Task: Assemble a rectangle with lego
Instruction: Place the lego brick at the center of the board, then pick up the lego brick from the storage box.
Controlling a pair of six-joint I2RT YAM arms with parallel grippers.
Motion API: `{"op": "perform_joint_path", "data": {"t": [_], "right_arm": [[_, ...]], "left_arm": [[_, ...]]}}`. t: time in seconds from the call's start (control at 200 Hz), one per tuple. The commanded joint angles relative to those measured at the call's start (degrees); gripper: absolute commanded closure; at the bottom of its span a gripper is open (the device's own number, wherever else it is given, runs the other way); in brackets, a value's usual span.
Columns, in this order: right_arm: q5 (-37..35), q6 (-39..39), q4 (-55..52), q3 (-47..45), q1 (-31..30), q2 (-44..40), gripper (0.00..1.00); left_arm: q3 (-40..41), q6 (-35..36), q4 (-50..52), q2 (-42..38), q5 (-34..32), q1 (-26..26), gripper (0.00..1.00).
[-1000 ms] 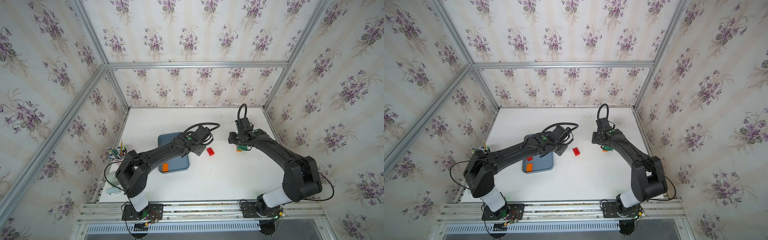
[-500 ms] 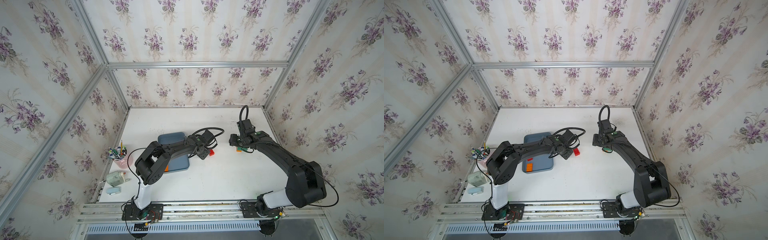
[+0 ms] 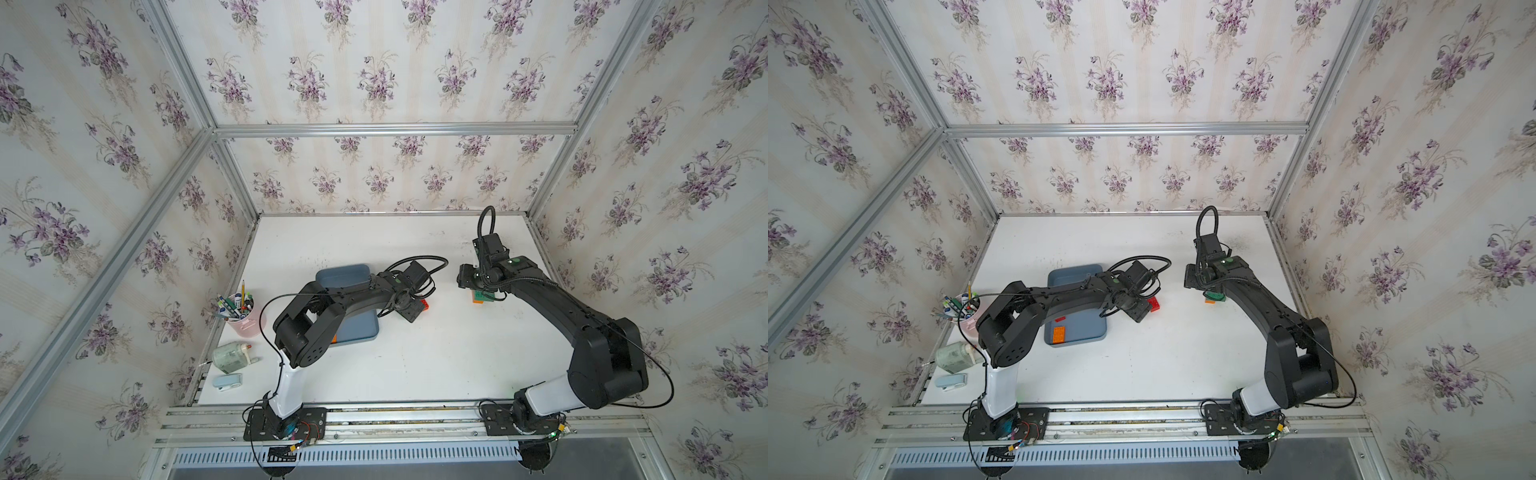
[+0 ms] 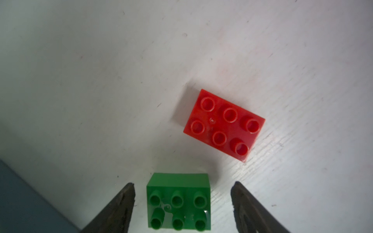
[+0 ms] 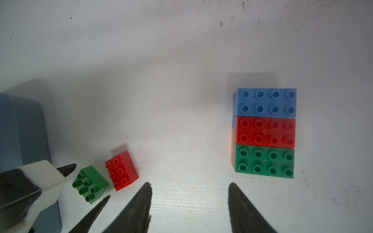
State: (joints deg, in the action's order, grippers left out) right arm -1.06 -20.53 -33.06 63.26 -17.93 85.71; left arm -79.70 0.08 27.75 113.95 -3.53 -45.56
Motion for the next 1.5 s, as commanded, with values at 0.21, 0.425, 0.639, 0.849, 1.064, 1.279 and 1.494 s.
{"op": "perform_joint_path", "data": {"t": [0.21,0.425,0.639,0.849,1.064,1.279,1.494], "right_arm": [[8.67,4.45,-1.59,3.89,-2.20,4.30,0.39],[10.89,7.03,-0.64,5.04,-8.43,7.88,0.41],[12.68,9.34,-0.68,4.92,-10.95,10.20,0.43],[11.17,10.41,-1.91,7.26,-11.29,11.40,0.44],[10.07,10.17,-0.05,6.08,-11.86,12.10,0.45],[10.63,9.17,0.71,5.91,-15.37,13.01,0.45],[8.14,9.14,0.40,12.24,-20.04,14.93,0.45]], "left_arm": [[5.30,-2.37,-4.88,-23.51,-11.23,1.99,0.00],[10.51,-4.20,-1.64,-41.03,-5.08,9.70,0.00],[18.60,-5.62,-2.87,-47.87,-0.11,16.93,0.00],[23.53,-9.45,-6.26,-48.11,10.45,23.48,0.00],[26.44,-9.22,-8.67,-48.65,14.38,23.54,0.00],[24.33,-8.50,-5.48,-48.68,14.72,23.52,0.00],[21.60,-12.62,3.07,-49.66,-1.11,23.96,0.00]]}}
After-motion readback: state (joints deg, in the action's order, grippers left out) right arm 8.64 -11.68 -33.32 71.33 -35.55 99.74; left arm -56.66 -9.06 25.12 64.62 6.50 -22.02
